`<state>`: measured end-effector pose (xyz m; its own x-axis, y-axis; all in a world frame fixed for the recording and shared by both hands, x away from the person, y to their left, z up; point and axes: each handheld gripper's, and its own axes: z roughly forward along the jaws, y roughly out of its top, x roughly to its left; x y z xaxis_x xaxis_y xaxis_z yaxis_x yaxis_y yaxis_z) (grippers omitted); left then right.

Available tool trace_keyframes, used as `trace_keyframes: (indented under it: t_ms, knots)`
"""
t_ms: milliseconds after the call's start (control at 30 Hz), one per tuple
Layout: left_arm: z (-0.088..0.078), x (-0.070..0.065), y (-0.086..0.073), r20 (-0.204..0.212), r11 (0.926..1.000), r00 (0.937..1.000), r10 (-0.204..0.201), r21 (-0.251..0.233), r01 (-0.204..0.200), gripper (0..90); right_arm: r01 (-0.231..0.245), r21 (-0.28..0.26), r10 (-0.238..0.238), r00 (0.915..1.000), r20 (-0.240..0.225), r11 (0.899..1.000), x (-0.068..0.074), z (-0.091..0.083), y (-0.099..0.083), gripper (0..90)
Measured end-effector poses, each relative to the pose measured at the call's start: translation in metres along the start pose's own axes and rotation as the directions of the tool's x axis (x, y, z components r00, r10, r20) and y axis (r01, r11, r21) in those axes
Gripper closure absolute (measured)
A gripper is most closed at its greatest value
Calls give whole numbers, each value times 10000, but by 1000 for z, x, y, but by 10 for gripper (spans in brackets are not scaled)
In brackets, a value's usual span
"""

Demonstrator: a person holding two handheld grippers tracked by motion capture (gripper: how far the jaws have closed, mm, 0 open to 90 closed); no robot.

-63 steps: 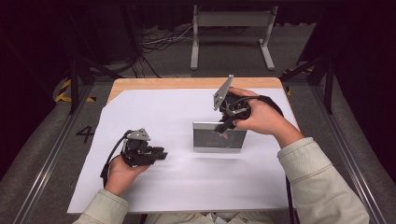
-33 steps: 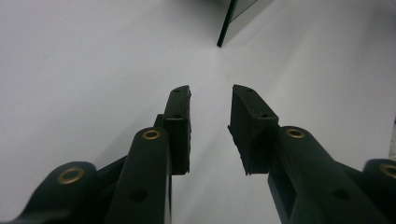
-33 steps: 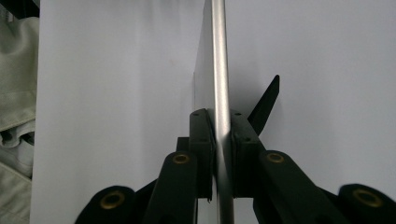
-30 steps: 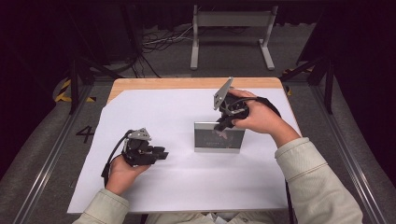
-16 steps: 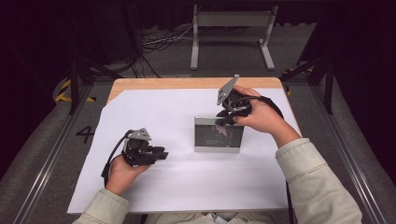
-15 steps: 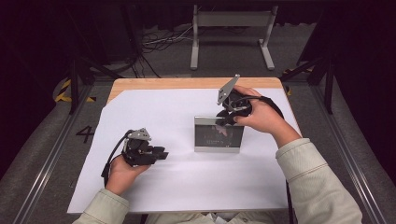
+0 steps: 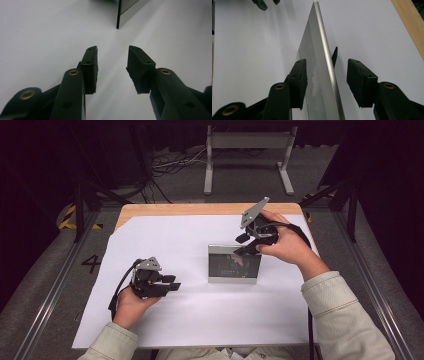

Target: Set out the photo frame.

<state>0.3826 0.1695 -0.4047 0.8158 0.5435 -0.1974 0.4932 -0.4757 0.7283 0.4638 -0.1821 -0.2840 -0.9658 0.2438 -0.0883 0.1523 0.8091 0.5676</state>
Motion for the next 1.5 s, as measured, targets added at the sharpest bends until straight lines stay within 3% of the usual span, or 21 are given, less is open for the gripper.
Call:
trace_keyframes:
  t_ms: [533, 933, 1233, 1500]
  knots:
    - [-1, 2, 0, -130, 9999, 9999, -47, -98, 46, 556, -668, -1123, 735, 9957, 568, 9914, 2, -46, -28, 437]
    - [0, 3, 0, -162, 9998, 9998, -103, -145, 101, 543, -1121, -1367, 1249, 9882, 888, 9843, 1, -69, -56, 423]
    - [0, 4, 1, -276, 9998, 9996, -109, -178, 104, 538, -1467, -1529, 1649, 9797, 1139, 9773, -1, -80, -79, 424]
    - [0, 5, 1, -394, 9998, 9992, -108, -187, 101, 538, -1756, -1408, 1922, 9746, 1145, 9743, -4, -78, -97, 424]
